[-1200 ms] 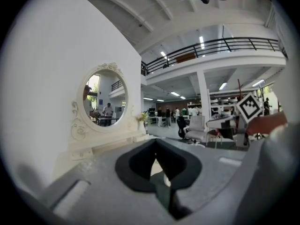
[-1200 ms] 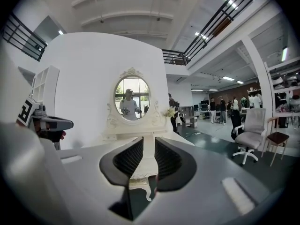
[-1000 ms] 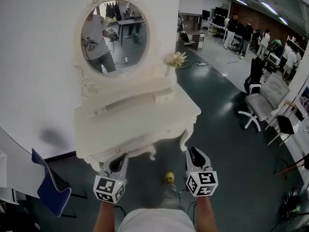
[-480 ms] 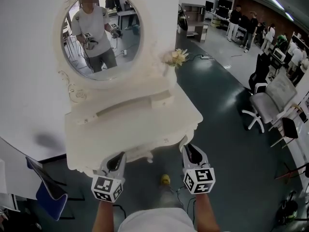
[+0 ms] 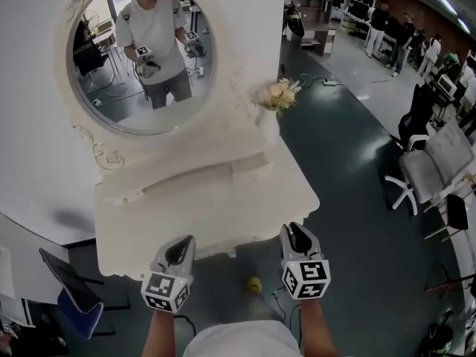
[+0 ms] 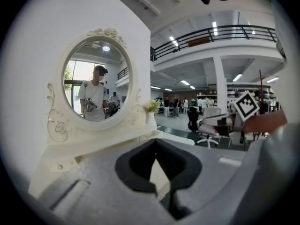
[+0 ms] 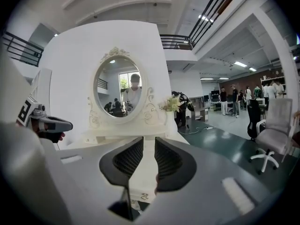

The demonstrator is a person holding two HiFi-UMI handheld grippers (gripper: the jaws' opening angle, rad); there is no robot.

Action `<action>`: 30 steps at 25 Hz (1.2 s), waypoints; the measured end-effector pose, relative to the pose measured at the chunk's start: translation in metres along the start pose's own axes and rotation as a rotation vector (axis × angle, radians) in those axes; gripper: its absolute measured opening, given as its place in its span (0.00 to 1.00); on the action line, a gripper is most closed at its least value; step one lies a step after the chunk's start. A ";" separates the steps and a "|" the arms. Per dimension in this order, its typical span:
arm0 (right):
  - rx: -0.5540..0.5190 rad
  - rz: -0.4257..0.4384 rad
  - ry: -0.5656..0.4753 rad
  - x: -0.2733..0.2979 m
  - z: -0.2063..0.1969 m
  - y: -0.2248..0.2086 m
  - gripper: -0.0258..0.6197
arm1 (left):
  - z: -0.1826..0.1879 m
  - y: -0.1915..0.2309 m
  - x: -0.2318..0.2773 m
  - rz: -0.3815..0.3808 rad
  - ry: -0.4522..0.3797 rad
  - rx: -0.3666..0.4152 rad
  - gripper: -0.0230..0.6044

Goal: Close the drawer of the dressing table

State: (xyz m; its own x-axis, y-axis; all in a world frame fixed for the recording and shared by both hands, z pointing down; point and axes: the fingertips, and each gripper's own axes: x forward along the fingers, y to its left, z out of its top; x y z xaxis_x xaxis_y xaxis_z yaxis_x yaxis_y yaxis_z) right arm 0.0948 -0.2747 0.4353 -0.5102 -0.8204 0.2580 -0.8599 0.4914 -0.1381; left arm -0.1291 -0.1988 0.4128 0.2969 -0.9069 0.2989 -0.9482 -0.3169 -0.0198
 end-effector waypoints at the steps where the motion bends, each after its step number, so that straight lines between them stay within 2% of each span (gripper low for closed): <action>1: -0.004 0.006 0.001 0.009 0.004 -0.005 0.13 | 0.004 0.003 0.008 0.006 0.002 -0.001 0.03; 8: -0.012 0.075 0.016 0.069 0.020 -0.028 0.13 | 0.021 0.024 0.058 0.061 -0.003 -0.004 0.03; 19: -0.021 0.148 0.077 0.128 0.013 -0.038 0.13 | 0.016 0.049 0.096 0.118 0.021 -0.043 0.03; 30: -0.030 0.165 0.134 0.161 -0.001 -0.045 0.13 | 0.000 0.054 0.124 0.096 0.060 -0.072 0.03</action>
State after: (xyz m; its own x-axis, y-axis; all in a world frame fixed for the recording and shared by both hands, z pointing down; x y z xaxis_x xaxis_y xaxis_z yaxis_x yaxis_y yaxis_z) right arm 0.0512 -0.4282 0.4841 -0.6363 -0.6828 0.3590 -0.7628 0.6262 -0.1609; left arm -0.1434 -0.3283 0.4485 0.1990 -0.9133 0.3553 -0.9783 -0.2067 0.0167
